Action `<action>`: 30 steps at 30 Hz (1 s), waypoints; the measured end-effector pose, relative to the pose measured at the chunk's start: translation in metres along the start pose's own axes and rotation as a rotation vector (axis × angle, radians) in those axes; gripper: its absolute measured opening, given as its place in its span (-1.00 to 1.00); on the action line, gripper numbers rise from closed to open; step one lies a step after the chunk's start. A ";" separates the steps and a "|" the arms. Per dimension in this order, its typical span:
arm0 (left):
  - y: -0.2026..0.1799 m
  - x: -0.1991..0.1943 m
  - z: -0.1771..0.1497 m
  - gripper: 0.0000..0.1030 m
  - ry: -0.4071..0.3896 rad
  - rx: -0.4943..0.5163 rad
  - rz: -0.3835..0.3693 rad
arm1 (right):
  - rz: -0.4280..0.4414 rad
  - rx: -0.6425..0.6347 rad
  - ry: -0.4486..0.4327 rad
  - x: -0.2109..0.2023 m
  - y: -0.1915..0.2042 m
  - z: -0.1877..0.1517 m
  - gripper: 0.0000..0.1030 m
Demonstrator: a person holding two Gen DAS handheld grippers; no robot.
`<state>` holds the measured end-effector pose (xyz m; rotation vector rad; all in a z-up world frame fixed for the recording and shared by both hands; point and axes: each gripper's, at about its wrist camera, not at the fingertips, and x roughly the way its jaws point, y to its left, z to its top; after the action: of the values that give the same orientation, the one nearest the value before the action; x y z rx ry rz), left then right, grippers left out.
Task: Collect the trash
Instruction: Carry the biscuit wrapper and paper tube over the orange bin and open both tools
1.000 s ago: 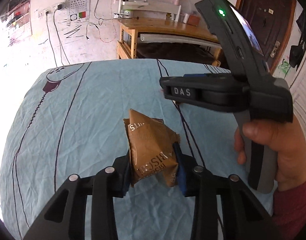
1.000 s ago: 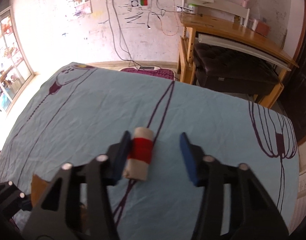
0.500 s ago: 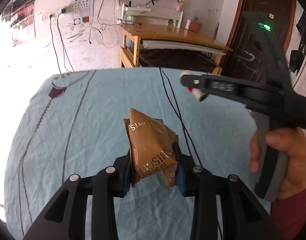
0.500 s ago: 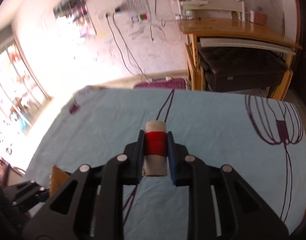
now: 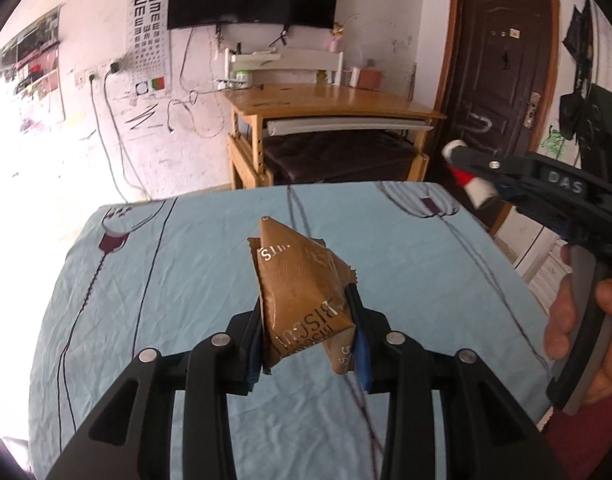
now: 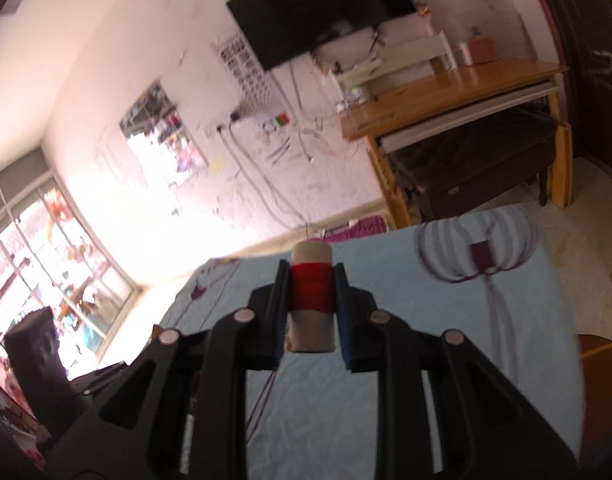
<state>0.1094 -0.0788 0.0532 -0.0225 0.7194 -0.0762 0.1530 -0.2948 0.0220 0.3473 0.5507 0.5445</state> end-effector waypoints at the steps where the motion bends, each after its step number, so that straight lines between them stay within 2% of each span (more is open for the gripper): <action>1: -0.003 0.000 0.002 -0.38 -0.004 0.008 -0.004 | -0.009 0.004 -0.020 -0.012 -0.006 0.002 -0.62; 7: -0.029 -0.002 0.013 -0.38 -0.013 0.044 -0.053 | -0.097 -0.018 -0.070 -0.057 -0.037 0.004 -0.61; 12: -0.054 0.004 0.020 -0.38 0.003 0.079 -0.095 | -0.193 -0.029 -0.066 -0.083 -0.070 -0.009 -0.61; 21: -0.105 0.020 0.024 -0.38 0.044 0.153 -0.149 | -0.312 0.091 -0.051 -0.110 -0.155 -0.044 -0.61; 30: -0.169 0.036 0.017 -0.38 0.087 0.241 -0.227 | -0.359 0.193 -0.045 -0.119 -0.203 -0.068 -0.61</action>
<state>0.1372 -0.2503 0.0504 0.1303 0.7886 -0.3827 0.1080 -0.5148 -0.0766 0.4316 0.6077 0.1373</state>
